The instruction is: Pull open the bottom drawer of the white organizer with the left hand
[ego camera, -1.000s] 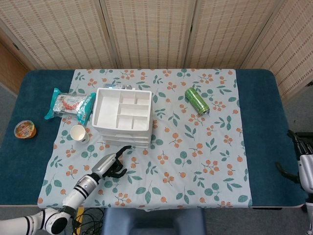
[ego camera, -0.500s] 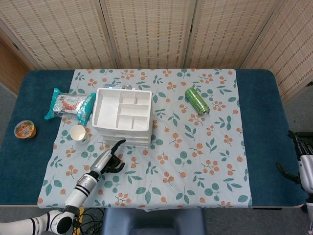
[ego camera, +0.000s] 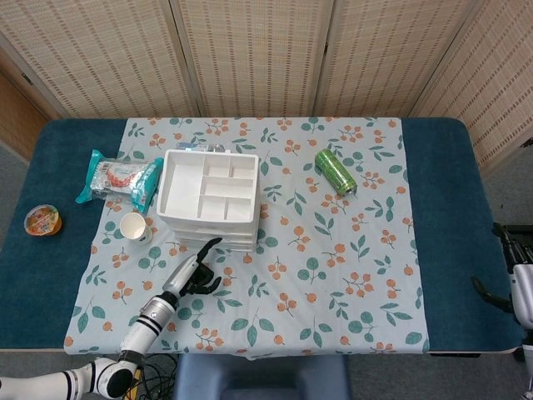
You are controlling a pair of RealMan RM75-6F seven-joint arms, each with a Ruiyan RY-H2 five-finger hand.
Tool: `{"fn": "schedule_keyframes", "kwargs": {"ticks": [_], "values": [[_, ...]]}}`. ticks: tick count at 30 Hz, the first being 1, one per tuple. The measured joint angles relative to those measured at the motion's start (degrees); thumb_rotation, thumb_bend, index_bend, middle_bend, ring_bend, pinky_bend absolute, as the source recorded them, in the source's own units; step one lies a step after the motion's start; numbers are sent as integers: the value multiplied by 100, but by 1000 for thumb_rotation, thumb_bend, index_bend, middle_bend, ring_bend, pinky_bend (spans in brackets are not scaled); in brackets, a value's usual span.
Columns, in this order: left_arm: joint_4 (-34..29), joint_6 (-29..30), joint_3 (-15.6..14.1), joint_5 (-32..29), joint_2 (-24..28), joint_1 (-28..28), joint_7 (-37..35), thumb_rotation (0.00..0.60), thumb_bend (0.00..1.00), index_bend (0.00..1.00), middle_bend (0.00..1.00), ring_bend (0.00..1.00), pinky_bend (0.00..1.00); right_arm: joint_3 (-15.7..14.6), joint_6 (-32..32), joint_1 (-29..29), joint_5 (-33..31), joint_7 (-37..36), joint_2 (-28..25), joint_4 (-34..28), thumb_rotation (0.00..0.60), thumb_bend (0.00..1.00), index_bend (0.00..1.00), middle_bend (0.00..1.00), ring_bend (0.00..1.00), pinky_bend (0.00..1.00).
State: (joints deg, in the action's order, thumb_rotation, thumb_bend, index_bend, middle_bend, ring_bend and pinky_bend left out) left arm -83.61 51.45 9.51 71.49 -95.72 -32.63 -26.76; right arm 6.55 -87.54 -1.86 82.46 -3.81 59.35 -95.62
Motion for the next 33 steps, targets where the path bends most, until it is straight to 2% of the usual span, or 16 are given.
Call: {"fn": "schedule_keyframes", "kwargs": {"ticks": [16,33], "values": [[198,-48,73,91,-286,-88,-213,600,440,5,922,988,1000,-5,28,28,-59,-63,14,80,600,279,20,165,238,189],[384,-55,135,80,-407,-112,-351,600,440,158,918,988,1000,2,76,14,-75,-136,44,164,600,278,20,165,238,188]]}}
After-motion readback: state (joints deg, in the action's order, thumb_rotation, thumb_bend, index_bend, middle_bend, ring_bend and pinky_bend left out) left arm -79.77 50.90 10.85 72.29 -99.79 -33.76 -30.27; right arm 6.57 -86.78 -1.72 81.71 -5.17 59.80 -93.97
